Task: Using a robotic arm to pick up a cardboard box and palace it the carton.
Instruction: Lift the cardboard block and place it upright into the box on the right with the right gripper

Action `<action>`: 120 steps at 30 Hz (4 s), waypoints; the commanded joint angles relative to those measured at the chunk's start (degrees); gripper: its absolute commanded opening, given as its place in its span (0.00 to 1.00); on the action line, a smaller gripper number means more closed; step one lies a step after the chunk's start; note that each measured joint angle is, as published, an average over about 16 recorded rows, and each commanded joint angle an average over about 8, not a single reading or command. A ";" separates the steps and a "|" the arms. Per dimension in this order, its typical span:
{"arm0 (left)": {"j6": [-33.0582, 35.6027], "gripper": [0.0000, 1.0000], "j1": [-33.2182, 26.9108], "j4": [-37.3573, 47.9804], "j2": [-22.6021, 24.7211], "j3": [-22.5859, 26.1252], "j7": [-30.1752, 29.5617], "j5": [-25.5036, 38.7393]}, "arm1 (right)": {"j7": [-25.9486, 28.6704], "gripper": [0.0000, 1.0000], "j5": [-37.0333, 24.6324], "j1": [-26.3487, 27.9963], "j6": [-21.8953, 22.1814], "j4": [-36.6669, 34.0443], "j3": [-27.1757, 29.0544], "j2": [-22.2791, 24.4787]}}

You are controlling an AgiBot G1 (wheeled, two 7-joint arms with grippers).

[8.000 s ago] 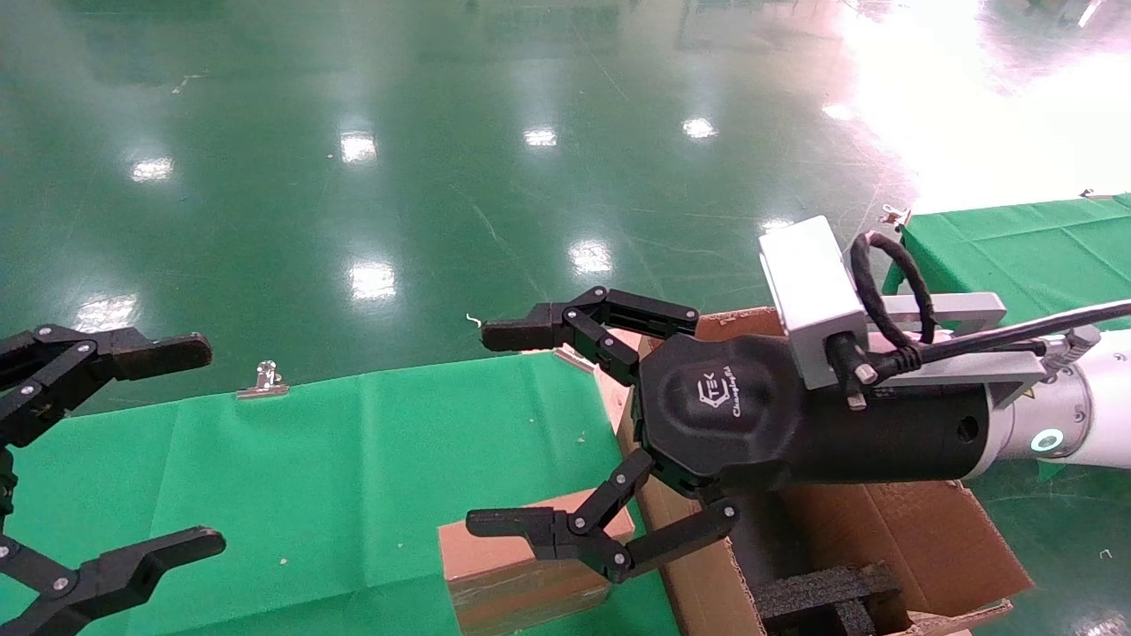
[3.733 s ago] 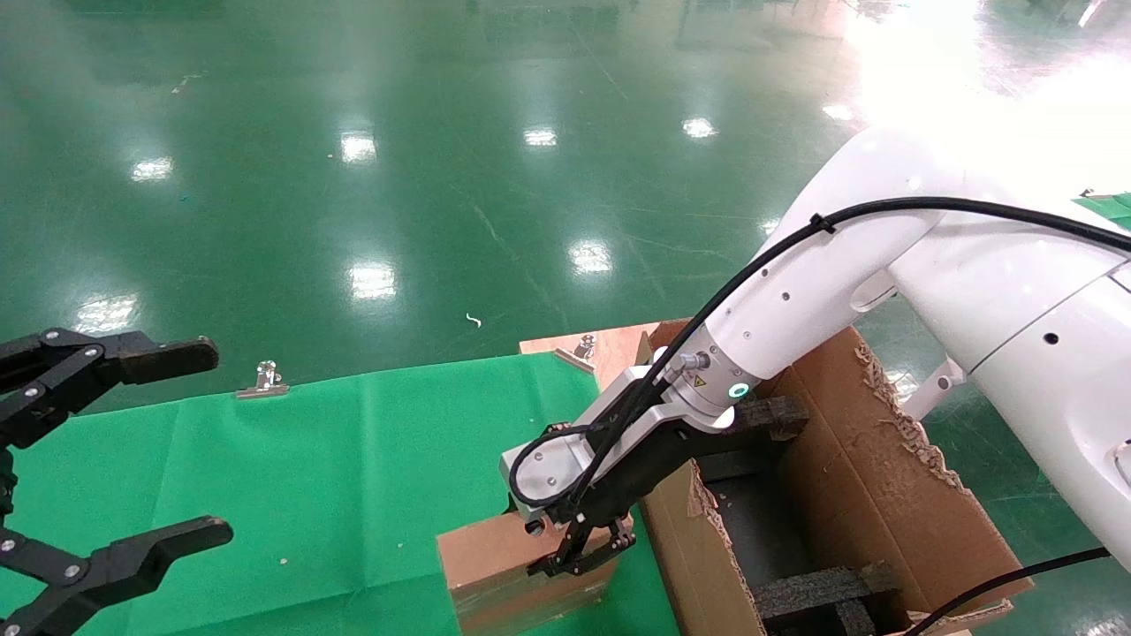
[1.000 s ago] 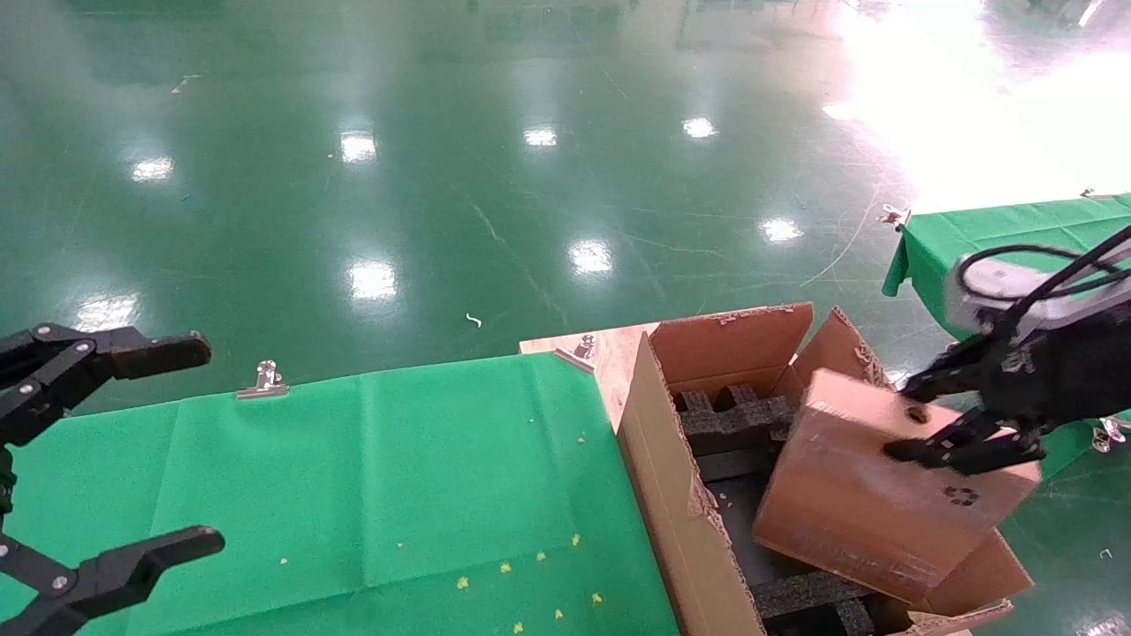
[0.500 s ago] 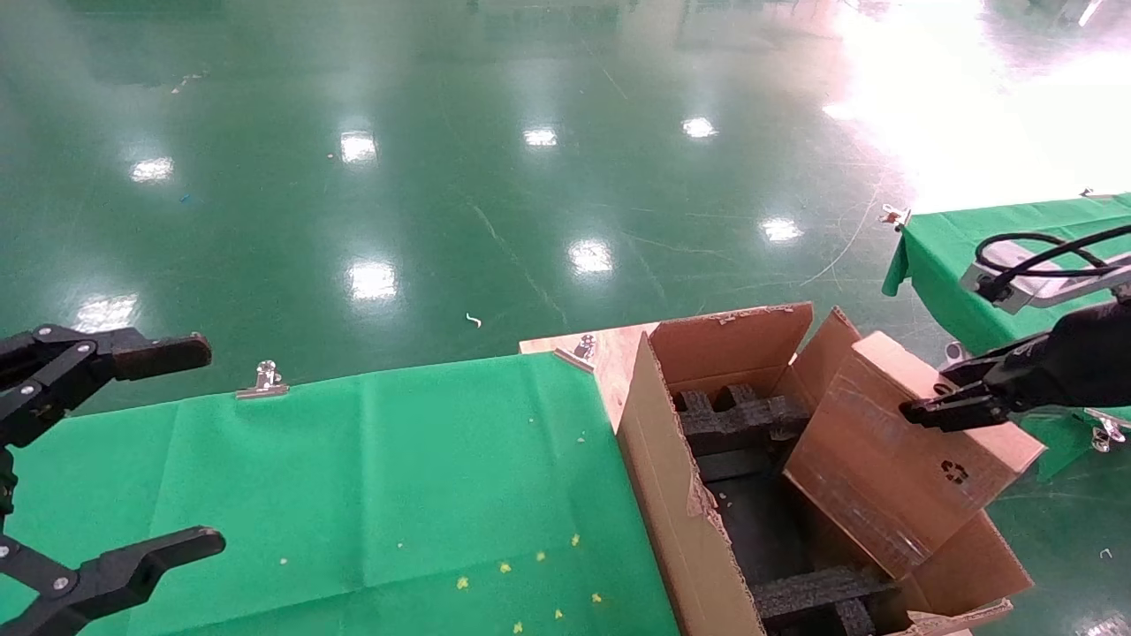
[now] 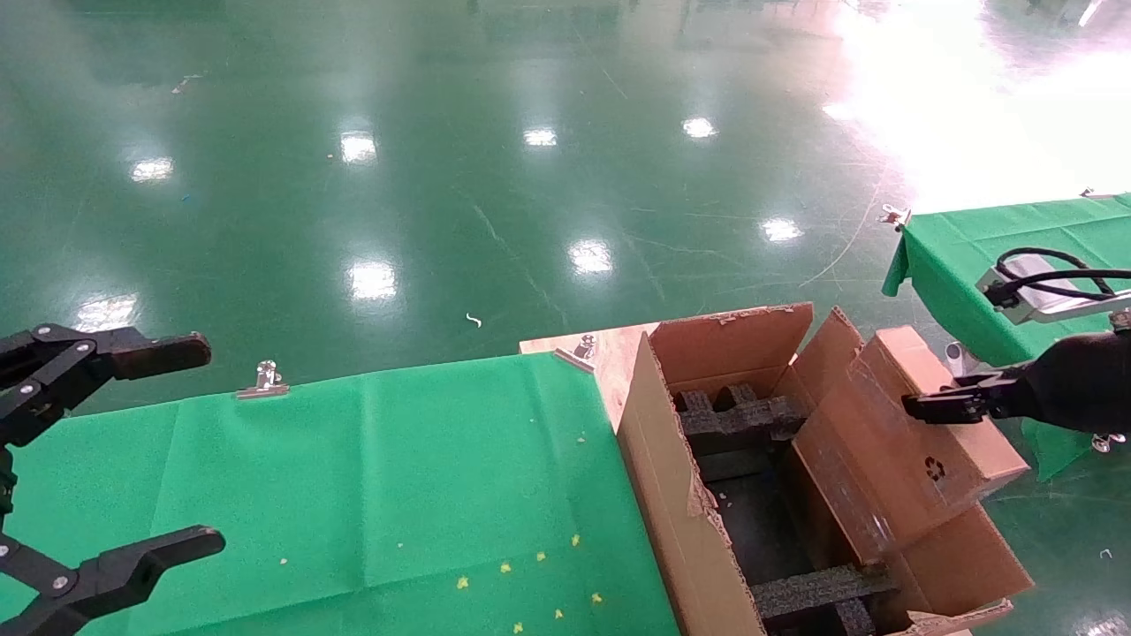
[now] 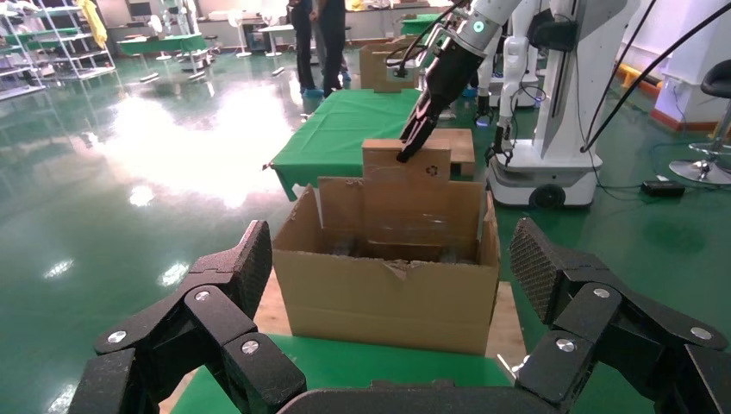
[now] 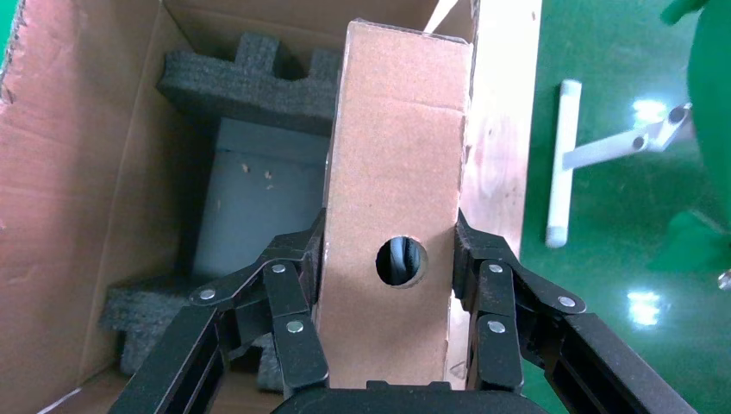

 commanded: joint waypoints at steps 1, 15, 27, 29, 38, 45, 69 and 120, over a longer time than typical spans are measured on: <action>0.00 1.00 0.00 0.01 0.00 0.00 0.00 -0.01 | 2.13 0.00 -1.42 0.13 0.83 1.79 -0.21 0.70; -0.01 1.00 0.01 0.01 -0.01 0.00 0.00 -0.01 | 3.60 0.00 -1.85 -0.84 1.96 0.66 -0.67 -0.67; -0.01 1.00 0.00 0.02 -0.01 0.01 0.01 -0.01 | 17.20 0.00 -8.49 -6.19 8.38 1.47 -3.68 -5.16; -0.01 1.00 0.00 0.02 -0.01 0.01 0.01 -0.01 | 18.51 0.00 -8.99 -7.14 9.22 1.54 -4.08 -5.75; -0.01 1.00 0.00 0.02 -0.01 0.01 0.01 -0.02 | 20.17 0.00 -10.09 -10.53 12.03 1.56 -5.43 -7.40; -0.01 1.00 0.00 0.02 -0.01 0.02 0.01 -0.02 | 20.90 0.00 -11.15 -12.81 14.49 1.50 -6.23 -8.24; -0.01 1.00 0.00 0.02 -0.01 0.03 0.02 -0.03 | 21.73 0.00 -11.67 -22.81 22.47 -2.03 -8.62 -13.68; -0.04 1.00 0.01 0.03 -0.03 0.04 0.03 -0.05 | 15.11 1.00 -3.31 -38.89 29.50 -16.20 -8.98 -23.96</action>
